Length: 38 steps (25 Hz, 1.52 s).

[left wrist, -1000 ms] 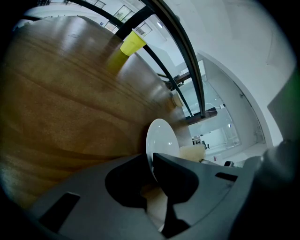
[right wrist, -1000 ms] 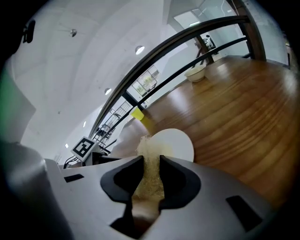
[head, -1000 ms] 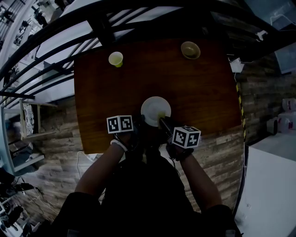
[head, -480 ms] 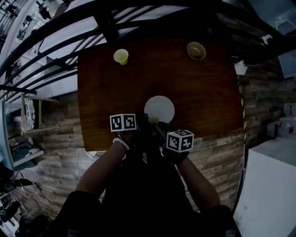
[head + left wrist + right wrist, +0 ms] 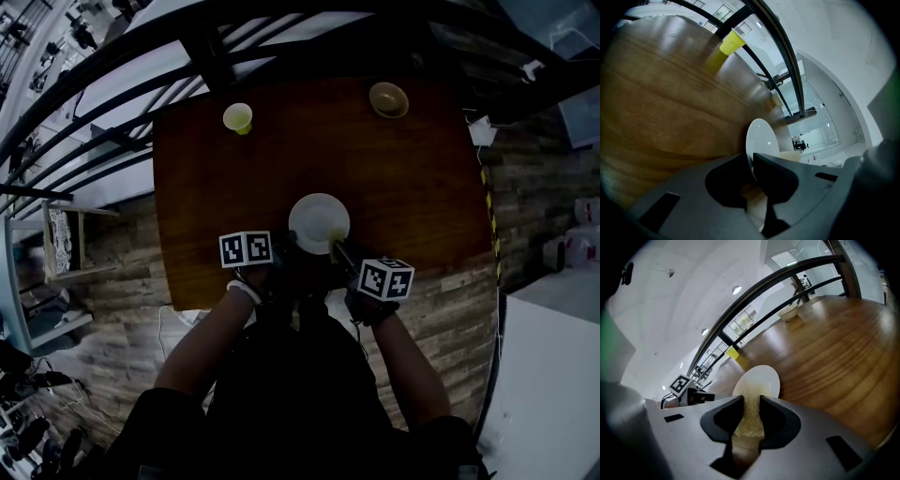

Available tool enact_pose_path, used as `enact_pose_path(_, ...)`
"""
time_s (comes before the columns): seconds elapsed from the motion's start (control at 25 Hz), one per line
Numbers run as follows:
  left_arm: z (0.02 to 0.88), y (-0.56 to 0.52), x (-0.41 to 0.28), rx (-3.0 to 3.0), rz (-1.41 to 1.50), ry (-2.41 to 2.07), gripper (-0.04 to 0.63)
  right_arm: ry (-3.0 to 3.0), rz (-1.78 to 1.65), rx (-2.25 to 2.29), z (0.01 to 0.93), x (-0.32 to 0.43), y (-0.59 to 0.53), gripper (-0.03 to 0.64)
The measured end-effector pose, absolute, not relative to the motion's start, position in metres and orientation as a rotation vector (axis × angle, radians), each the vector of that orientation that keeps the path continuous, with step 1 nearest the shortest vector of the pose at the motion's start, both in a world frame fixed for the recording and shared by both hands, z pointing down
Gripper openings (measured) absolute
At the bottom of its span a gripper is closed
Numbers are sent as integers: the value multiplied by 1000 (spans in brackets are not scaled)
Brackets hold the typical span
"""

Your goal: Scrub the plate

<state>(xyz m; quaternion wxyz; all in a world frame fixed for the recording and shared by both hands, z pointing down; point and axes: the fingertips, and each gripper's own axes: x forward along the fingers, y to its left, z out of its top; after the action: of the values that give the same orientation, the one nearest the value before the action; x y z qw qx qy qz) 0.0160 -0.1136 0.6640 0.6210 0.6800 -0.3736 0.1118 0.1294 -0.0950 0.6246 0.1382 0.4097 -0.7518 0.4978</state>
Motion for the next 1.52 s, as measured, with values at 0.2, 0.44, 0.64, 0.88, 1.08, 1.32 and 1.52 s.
enact_pose_path(0.2,664,-112,18,1569,264,-858,57,-2163,1428,1245,622,146,-106,117)
enact_pose_path(0.44,661,-112,14,1568,237,-869,57,-2148,1422,1314,614,156,-108,117)
enact_pose_path(0.64,648,-116,-8,1583,142,-884,57,-2182,1432,1349,594,152,-105,117)
enact_pose_path(0.88,596,-123,-44,1777,192,-1007,57,-2244,1464,1301,570,135,-87,117)
enact_pose_path(1.08,519,-123,-41,2132,328,-1115,57,-2333,1439,1196,540,110,-70,117)
enact_pose_path(1.32,421,-121,-10,2506,357,-1210,57,-2478,1152,1159,481,88,-78,117)
enact_pose_path(1.52,367,-117,16,2666,169,-1243,57,-2613,790,1230,421,86,-93,117)
